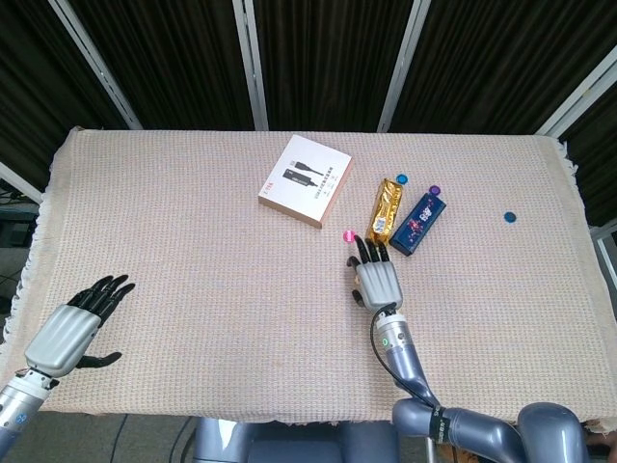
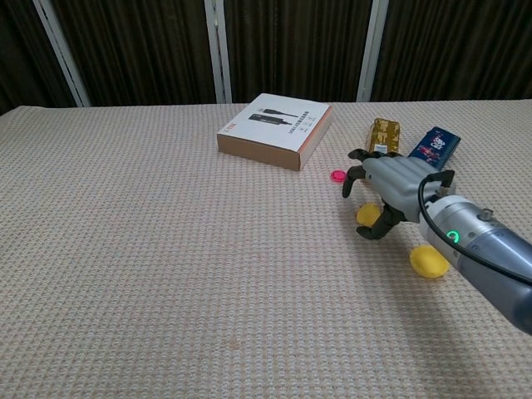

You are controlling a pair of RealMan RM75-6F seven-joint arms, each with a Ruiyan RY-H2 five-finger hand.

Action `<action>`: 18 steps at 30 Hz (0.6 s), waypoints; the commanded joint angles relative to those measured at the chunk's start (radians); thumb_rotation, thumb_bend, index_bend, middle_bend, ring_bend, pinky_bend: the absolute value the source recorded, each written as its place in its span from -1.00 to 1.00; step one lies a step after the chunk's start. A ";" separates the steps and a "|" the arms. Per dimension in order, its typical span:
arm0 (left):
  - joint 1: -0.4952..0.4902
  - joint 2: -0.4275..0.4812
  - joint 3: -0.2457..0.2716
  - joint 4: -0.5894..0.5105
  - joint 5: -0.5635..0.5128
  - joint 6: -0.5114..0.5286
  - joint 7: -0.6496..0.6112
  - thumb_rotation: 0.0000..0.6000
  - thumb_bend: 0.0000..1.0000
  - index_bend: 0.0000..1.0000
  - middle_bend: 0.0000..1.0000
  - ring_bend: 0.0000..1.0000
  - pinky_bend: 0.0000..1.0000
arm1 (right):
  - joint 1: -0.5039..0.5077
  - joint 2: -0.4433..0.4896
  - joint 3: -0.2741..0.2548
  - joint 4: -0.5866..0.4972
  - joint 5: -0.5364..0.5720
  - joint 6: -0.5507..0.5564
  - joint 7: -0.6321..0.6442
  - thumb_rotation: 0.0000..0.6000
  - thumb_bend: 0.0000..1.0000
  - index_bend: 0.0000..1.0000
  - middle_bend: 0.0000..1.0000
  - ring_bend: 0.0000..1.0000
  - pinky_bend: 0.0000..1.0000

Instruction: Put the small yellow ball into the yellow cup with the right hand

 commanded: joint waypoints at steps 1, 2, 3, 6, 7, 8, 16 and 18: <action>0.000 0.000 0.000 -0.001 -0.001 -0.001 -0.001 1.00 -1.00 -1.00 -1.00 -1.00 -0.59 | -0.003 0.002 -0.003 0.010 -0.002 -0.003 0.014 1.00 -0.50 -0.29 -1.00 -1.00 -1.00; 0.000 0.001 0.000 -0.001 -0.001 -0.001 -0.001 1.00 -1.00 -1.00 -1.00 -1.00 -0.59 | -0.004 0.003 -0.004 0.012 -0.003 -0.002 0.017 1.00 -0.49 -0.28 -1.00 -1.00 -1.00; -0.001 0.001 0.000 -0.002 -0.002 -0.002 -0.001 1.00 -1.00 -1.00 -1.00 -1.00 -0.59 | -0.006 0.004 -0.005 0.016 -0.005 -0.001 0.022 1.00 -0.49 -0.26 -1.00 -1.00 -1.00; -0.001 0.002 0.001 -0.003 -0.003 -0.004 -0.001 1.00 -1.00 -1.00 -1.00 -1.00 -0.59 | -0.009 0.006 -0.007 0.021 -0.010 0.003 0.033 1.00 -0.49 -0.21 -1.00 -1.00 -1.00; -0.001 0.002 0.001 -0.003 -0.003 -0.004 0.000 1.00 -1.00 -1.00 -1.00 -1.00 -0.59 | -0.009 0.006 -0.008 0.022 -0.013 0.004 0.036 1.00 -0.48 -0.18 -1.00 -1.00 -1.00; -0.001 0.002 0.001 -0.004 -0.004 -0.004 0.000 1.00 -1.00 -1.00 -1.00 -1.00 -0.59 | -0.010 0.007 -0.009 0.024 -0.016 0.006 0.040 1.00 -0.48 -0.17 -1.00 -1.00 -1.00; -0.001 0.004 0.002 -0.004 -0.001 -0.004 -0.001 1.00 -1.00 -1.00 -1.00 -1.00 -0.59 | -0.012 0.006 -0.013 0.032 -0.024 0.009 0.050 1.00 -0.48 -0.11 -1.00 -1.00 -1.00; -0.002 0.004 0.003 -0.004 -0.001 -0.004 -0.002 1.00 -1.00 -1.00 -1.00 -1.00 -0.59 | -0.012 0.005 -0.013 0.034 -0.025 0.009 0.054 1.00 -0.48 -0.11 -1.00 -1.00 -1.00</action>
